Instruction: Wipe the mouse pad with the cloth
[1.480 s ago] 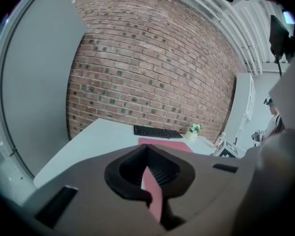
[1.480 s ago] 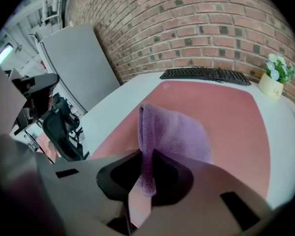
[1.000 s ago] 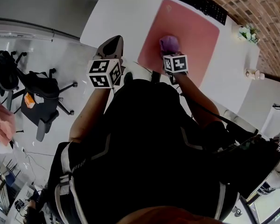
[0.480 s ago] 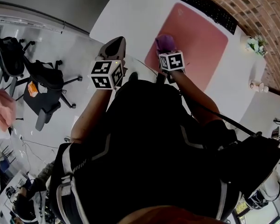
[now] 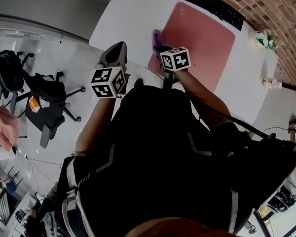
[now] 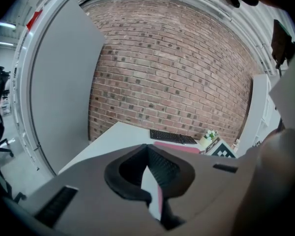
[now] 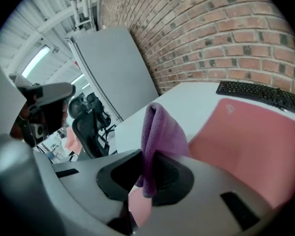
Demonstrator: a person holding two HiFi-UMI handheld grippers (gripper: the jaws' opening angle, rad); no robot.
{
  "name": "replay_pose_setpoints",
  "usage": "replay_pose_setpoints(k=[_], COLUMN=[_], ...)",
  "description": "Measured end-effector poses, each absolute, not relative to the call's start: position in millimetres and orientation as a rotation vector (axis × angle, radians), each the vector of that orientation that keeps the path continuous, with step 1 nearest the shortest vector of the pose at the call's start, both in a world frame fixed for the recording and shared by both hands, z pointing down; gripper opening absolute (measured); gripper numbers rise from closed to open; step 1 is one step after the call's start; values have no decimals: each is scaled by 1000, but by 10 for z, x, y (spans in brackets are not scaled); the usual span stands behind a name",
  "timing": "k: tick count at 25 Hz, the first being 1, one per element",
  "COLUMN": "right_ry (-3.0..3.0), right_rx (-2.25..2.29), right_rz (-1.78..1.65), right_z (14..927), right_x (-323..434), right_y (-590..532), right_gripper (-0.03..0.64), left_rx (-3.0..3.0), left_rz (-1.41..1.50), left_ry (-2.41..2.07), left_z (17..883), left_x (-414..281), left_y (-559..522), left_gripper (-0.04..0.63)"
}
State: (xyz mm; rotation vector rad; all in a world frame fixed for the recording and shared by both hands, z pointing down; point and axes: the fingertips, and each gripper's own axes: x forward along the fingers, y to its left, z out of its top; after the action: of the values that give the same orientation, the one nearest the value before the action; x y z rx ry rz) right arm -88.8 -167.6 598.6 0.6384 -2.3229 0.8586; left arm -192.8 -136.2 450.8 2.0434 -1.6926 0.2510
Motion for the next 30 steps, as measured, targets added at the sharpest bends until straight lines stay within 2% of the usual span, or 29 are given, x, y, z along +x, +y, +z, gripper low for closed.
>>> replay_pose_setpoints(k=[4,9,21,25,30], right_ry=[-2409,-2398,-1985,-1864,-1827], right_rx=[768,1083,1674,1718,1635], right_rz=[900,927,853,833,836], right_z=[5615,5399,5705,5875,6171], right_x=[-540,429,2782,3177,3183], right_y=[-1852,-2130,-2170,-2117,-2127], right_gripper=[54,54,54,54,54], left_rx=[2098,2199,2354,2361,2345], left_rz=[251,282,356,376,391], left_ry=[-1631,-1519,-1301,-1288,-1301], left_z=[4531,4526,4595,4610,4620], left_x=[-1765,-1336,-461,-359,-335], left_y=[-1510,-1744,-2012,-2040,-2059], left_gripper=[2,2,2,2,2])
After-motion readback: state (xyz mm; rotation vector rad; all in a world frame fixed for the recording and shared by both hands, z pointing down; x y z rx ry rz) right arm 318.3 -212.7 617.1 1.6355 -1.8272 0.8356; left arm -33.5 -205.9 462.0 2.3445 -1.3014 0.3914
